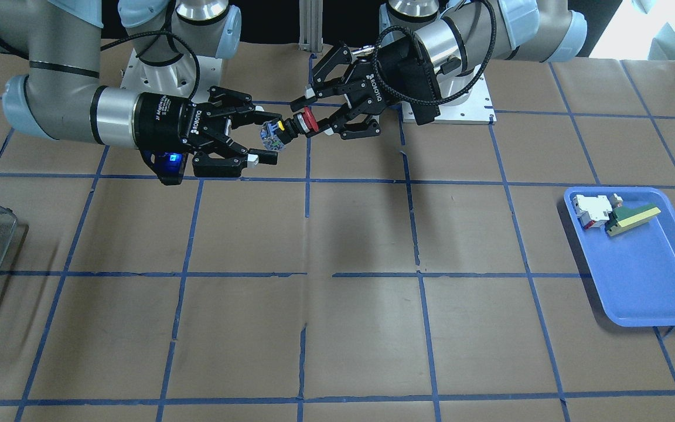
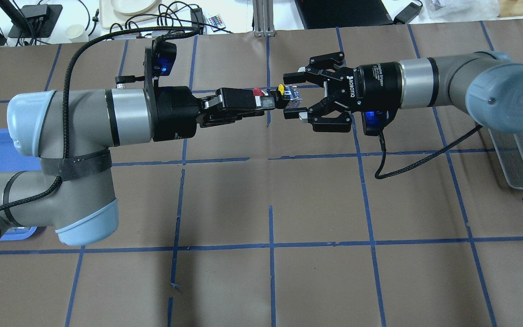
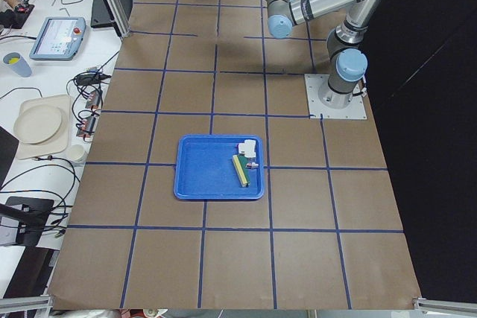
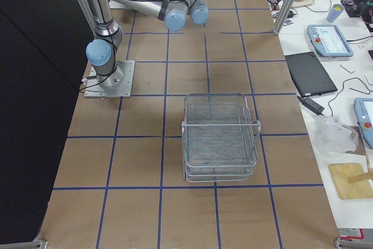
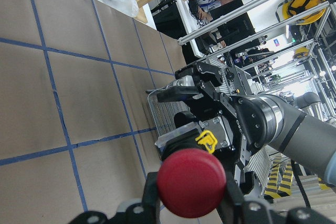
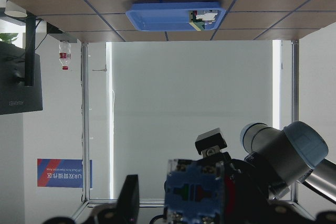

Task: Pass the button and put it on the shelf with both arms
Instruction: 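Open the left gripper and pull the button away with the right gripper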

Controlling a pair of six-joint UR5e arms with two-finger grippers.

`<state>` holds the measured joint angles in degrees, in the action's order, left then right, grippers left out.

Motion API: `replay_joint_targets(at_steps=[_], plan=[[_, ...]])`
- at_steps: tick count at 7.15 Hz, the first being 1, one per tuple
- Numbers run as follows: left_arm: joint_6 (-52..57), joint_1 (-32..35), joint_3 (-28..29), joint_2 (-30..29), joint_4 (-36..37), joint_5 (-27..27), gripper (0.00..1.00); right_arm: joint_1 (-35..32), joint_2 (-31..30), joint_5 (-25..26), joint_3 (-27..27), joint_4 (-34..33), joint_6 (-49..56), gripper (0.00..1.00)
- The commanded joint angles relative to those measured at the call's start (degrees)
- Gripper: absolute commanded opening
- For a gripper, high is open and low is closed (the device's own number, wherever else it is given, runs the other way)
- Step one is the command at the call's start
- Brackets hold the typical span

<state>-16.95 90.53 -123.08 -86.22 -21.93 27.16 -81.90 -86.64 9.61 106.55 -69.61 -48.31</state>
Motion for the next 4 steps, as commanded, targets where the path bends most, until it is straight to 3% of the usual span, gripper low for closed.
replay_joint_targets(at_steps=[1,2,3,4], plan=[[-0.01,0.00,-0.06,0.00,0.14,0.00,0.10,0.33,0.07,-0.12,-0.03,0.09,-0.12,0.14],[0.08,0.00,-0.06,0.00,0.22,0.00,0.11,0.42,-0.02,-0.56,-0.12,0.35,-0.21,0.07],[0.08,0.00,-0.06,0.00,0.22,-0.09,0.18,0.42,-0.02,-0.65,-0.12,0.36,-0.21,0.05],[-0.36,0.00,-0.06,0.09,0.22,0.00,0.54,0.42,0.07,-0.56,-0.12,0.36,-0.21,0.04]])
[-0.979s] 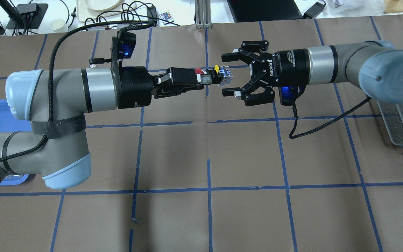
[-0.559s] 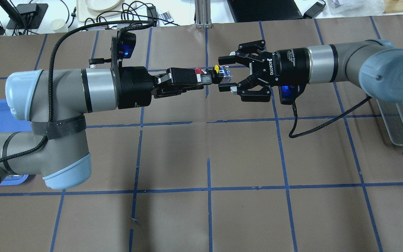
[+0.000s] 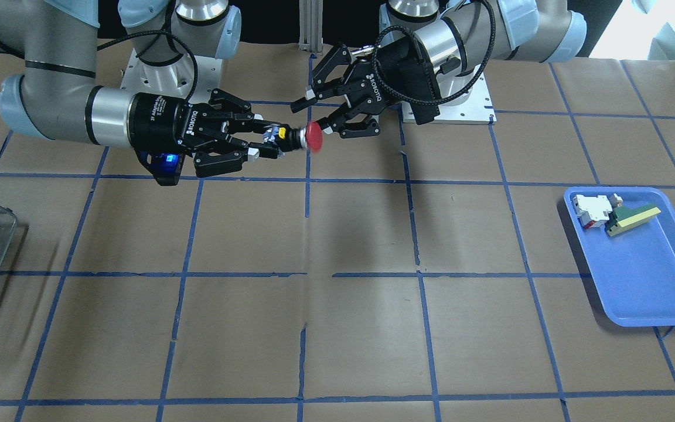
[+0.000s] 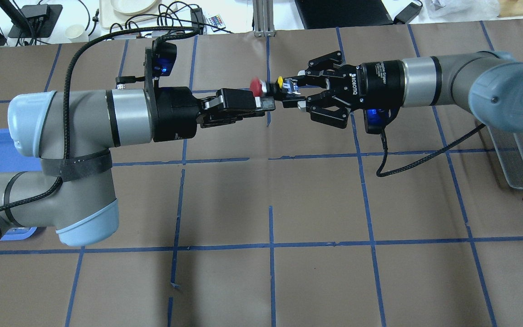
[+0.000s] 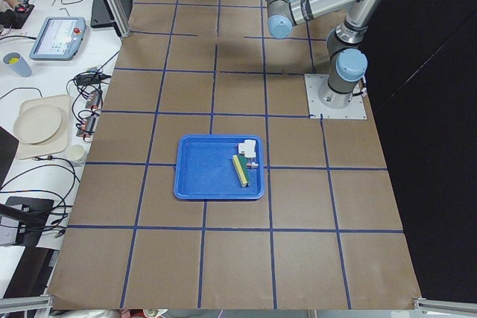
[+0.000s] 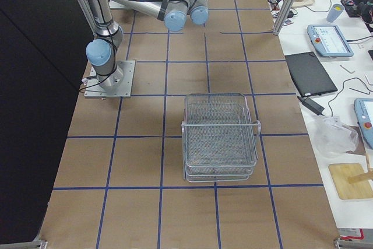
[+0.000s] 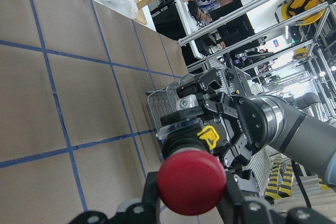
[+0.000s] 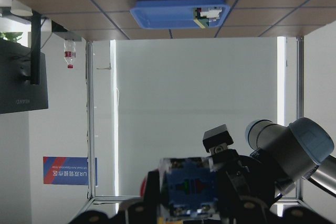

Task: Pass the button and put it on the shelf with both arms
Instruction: 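Open the left gripper and pull the button away with the right gripper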

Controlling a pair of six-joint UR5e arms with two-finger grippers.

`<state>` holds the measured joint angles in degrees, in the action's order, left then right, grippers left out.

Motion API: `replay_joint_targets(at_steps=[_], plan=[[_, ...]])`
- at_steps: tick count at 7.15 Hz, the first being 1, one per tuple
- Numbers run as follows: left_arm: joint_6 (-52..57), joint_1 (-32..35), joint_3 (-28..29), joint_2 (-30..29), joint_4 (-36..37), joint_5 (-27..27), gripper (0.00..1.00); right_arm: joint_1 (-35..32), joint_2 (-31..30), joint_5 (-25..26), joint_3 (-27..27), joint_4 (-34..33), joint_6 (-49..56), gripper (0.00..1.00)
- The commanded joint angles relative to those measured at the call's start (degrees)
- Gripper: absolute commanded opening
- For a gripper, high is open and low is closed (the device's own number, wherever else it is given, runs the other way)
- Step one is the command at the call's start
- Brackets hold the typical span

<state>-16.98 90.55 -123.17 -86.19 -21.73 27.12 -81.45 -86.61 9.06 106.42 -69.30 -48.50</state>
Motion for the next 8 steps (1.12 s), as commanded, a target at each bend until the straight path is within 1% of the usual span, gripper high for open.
replay_joint_targets(at_steps=[1,2,4,5,6,7,8], plan=[[-0.77,-0.03,0.04,0.15,0.02,0.04,0.94,0.06,0.04,-0.01,-0.07,0.04,-0.02,0.04],[-0.86,-0.03,0.04,0.23,0.02,0.04,0.99,0.06,0.04,-0.01,-0.25,0.04,-0.10,0.04],[-1.12,-0.11,0.64,0.58,-0.16,0.21,1.00,1.11,0.13,0.60,-1.38,0.04,-0.54,0.02],[-1.04,-0.98,1.00,0.85,-0.85,0.21,1.00,3.72,0.13,2.17,-3.31,-0.14,-1.59,0.02],[-1.04,-2.38,0.65,0.59,-1.56,0.21,1.00,7.14,0.13,11.93,-6.98,-2.05,-0.81,0.02],[-0.60,-4.83,1.61,0.67,-6.52,0.91,1.00,9.44,0.13,18.29,-12.41,-3.12,-0.72,0.02],[-0.43,-6.43,3.18,0.15,-10.57,4.14,1.00,10.86,0.22,25.84,-16.82,-3.39,1.46,0.02]])
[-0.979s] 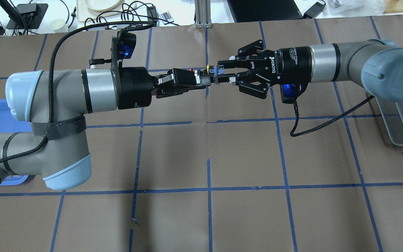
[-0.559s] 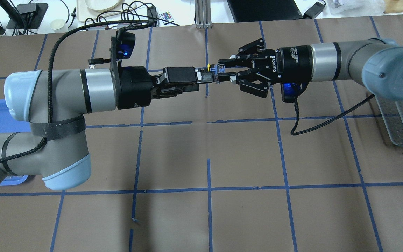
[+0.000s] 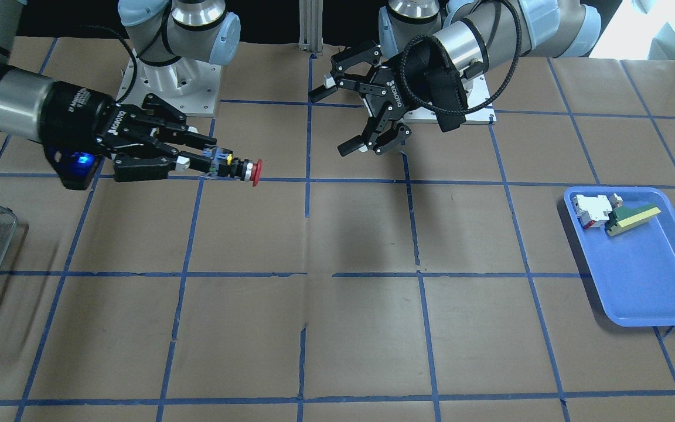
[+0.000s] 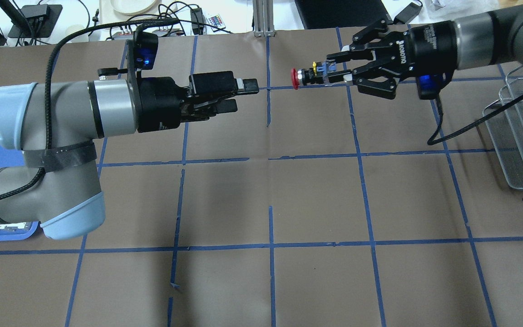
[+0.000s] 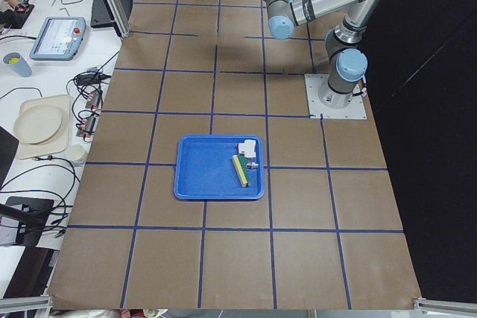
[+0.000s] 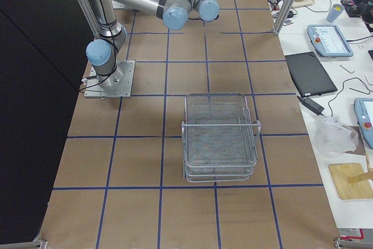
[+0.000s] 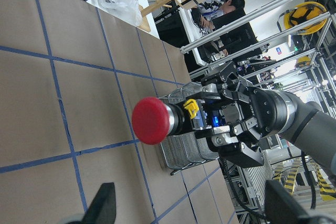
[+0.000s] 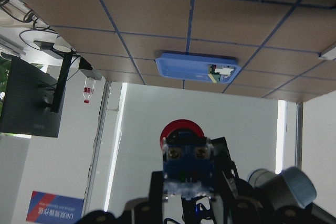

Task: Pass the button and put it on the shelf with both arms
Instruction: 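Open the left gripper and pull the button away with the right gripper, then carry the button with the right gripper over the wire basket while the left arm retracts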

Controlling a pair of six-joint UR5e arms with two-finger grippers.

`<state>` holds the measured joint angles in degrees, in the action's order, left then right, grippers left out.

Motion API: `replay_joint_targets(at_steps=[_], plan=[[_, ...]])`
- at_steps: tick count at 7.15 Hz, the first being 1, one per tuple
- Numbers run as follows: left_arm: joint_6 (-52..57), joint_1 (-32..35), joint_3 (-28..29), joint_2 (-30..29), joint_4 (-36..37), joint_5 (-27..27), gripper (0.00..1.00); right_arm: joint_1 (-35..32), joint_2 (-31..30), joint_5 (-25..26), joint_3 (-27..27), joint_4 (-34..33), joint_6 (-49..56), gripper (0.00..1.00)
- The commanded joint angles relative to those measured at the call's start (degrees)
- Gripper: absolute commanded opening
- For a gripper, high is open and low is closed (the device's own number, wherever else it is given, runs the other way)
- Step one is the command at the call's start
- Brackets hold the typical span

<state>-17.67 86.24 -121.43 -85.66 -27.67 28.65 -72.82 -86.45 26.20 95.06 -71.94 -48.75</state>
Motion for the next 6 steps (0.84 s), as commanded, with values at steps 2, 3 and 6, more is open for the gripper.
replay_joint_targets(at_steps=[2,3,6], plan=[[1.23,-2.57,10.01,-1.87,-21.53,14.87,1.00,3.47,-0.03,33.79,-9.18,-0.83,22.36,0.01],[1.24,-2.48,18.17,-3.01,-32.07,22.16,1.00,4.87,-0.03,43.14,-10.24,-2.57,30.56,0.01],[1.85,2.16,31.85,-6.10,-52.08,50.43,1.00,8.49,0.49,64.20,-10.42,-16.07,56.06,0.01]])
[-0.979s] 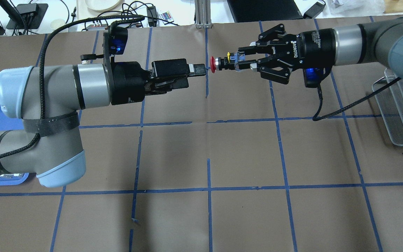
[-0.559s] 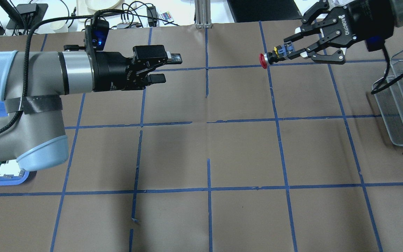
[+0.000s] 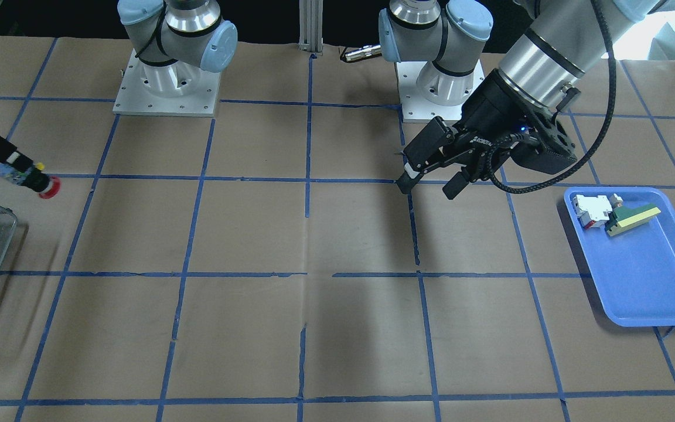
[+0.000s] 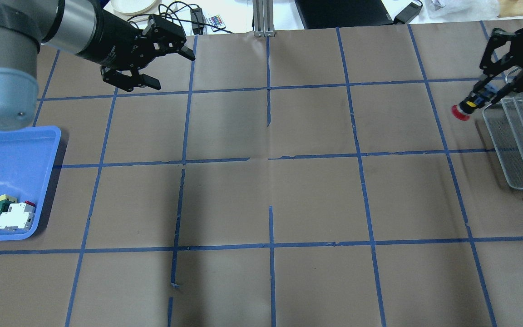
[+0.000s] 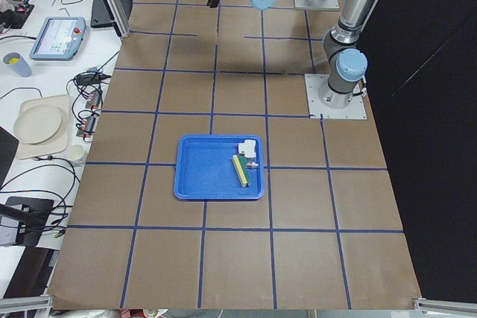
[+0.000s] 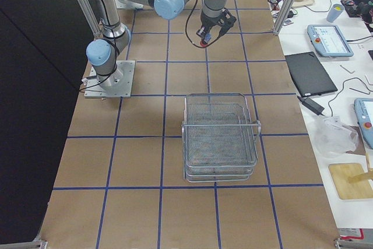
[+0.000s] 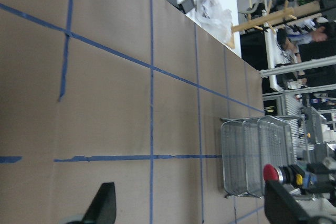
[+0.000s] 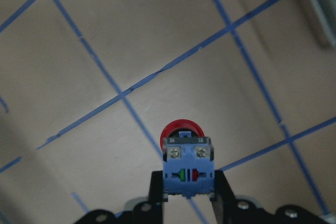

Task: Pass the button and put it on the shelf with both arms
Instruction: 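Carry the button with the right gripper over the wire basket while the left arm retracts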

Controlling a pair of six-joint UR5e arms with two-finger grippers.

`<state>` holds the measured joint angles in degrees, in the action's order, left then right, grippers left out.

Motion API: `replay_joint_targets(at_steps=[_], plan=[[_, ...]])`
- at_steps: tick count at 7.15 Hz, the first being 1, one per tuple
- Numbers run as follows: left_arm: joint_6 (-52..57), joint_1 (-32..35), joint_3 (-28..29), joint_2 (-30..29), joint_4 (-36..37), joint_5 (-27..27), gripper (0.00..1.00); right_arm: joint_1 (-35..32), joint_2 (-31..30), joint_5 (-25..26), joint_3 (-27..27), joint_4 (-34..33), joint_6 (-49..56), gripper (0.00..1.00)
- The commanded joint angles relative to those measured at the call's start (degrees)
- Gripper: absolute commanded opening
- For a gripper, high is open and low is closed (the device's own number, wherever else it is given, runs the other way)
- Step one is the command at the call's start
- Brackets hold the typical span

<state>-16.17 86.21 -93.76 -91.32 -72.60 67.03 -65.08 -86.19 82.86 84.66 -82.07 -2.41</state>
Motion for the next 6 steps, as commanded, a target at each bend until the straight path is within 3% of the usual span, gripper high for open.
replay_joint_targets(at_steps=[1,3,4,6], plan=[[0.87,4.20,3.24,0.08,-8.68,18.25,1.00,1.27,0.75,10.71,0.50,-11.57,15.36,0.02],[4.81,5.28,4.81,1.04,-11.83,26.63,1.00,6.86,3.91,11.10,0.59,-17.49,24.42,0.02],[8.31,3.97,5.16,0.97,-16.91,27.01,1.00,8.29,6.10,10.75,0.77,-19.60,26.64,0.02],[9.30,3.35,8.04,-0.78,-18.01,26.57,1.00,10.57,8.66,10.57,0.77,-20.85,28.33,0.03]])
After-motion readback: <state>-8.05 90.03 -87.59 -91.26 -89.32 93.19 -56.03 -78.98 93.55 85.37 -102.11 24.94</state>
